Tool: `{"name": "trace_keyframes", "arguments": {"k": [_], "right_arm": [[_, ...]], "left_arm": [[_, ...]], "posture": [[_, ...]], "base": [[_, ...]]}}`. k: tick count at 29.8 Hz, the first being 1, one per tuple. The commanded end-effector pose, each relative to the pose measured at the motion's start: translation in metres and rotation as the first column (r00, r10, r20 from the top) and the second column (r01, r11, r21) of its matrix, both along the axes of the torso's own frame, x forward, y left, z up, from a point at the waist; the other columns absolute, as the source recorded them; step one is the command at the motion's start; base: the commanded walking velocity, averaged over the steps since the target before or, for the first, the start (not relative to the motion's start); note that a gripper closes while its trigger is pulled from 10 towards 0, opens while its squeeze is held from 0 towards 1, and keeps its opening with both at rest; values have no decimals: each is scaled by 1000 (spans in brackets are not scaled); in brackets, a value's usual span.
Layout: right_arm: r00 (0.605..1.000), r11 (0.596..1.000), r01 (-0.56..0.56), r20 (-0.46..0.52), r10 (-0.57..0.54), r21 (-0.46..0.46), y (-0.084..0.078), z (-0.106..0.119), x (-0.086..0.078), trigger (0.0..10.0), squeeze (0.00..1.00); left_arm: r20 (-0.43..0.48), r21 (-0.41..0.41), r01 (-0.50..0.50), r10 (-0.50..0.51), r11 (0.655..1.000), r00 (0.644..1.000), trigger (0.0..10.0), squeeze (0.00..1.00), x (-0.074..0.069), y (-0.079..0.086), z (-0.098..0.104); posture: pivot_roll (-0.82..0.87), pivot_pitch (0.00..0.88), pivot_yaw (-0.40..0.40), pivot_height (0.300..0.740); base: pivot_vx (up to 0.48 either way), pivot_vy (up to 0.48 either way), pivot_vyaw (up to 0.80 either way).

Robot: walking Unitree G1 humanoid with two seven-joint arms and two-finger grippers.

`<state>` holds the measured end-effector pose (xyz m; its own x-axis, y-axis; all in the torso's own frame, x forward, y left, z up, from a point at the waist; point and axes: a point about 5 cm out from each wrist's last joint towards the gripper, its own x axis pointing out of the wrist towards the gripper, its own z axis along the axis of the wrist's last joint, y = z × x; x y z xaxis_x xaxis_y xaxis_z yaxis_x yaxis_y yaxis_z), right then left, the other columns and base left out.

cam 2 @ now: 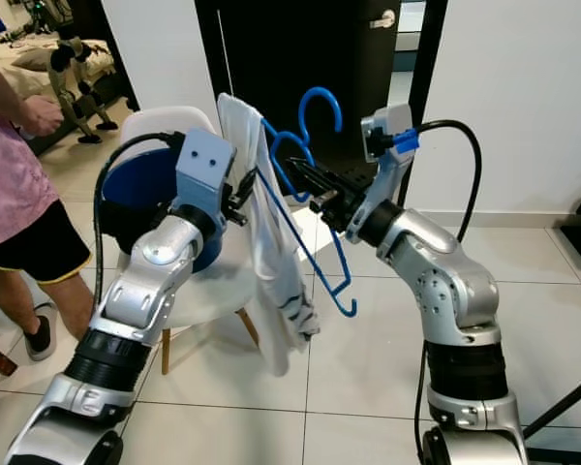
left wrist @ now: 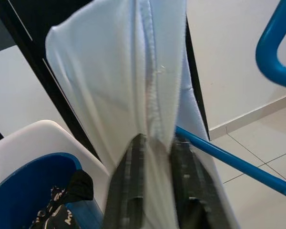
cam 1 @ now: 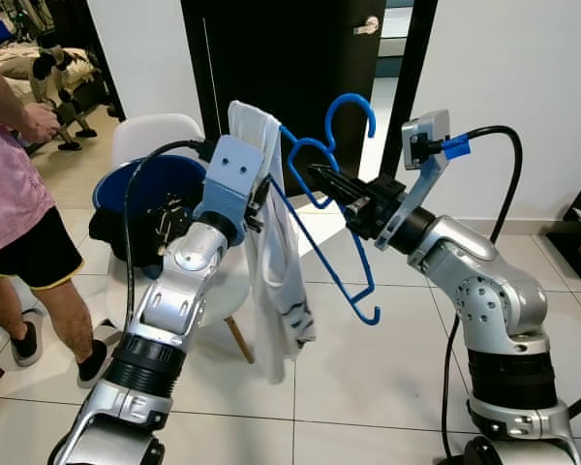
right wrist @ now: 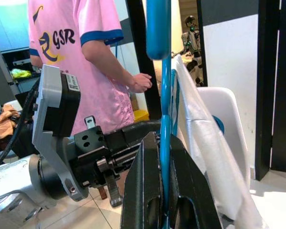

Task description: Hang hanger

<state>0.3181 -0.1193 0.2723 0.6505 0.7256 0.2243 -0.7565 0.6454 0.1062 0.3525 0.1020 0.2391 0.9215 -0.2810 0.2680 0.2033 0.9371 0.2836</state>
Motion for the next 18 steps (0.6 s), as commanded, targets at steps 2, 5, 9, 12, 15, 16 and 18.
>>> {"name": "trace_keyframes", "arguments": {"k": [2,5,9,12,15,16,18], "right_arm": [[998,999,-34,56,33,17,4,14,-5,10000,0],[998,999,-32,52,32,13,4,12,-5,10000,0],[999,1000,-25,46,24,8,3,11,-5,10000,0],[999,1000,4,32,-4,-10,2,7,-2,10000,0],[1000,1000,15,25,-15,-18,2,5,0,10000,0],[1000,1000,15,25,-15,-18,2,5,0,10000,0],[1000,999,26,14,-26,-25,3,3,2,10000,0]], "left_arm": [[9,17,-30,30,999,1000,0,0,3,6,2],[29,18,-36,35,999,999,0,0,3,9,8],[56,14,-36,35,999,998,0,0,2,11,16],[105,0,-18,17,1000,994,0,0,0,13,32],[132,-5,-5,6,1000,991,0,0,-1,13,41],[132,-5,-5,6,1000,991,0,0,-1,13,41],[172,-17,33,-30,999,985,0,0,-6,9,54]], "posture": [[-107,0,34,740],[-106,0,34,740],[-105,0,32,740],[-104,0,32,740],[-101,0,30,740],[-101,0,30,740],[-100,0,29,740]], "base": [[0,0,0],[0,0,0],[0,0,0],[0,0,0],[0,0,0],[0,0,0],[0,0,0]]}}
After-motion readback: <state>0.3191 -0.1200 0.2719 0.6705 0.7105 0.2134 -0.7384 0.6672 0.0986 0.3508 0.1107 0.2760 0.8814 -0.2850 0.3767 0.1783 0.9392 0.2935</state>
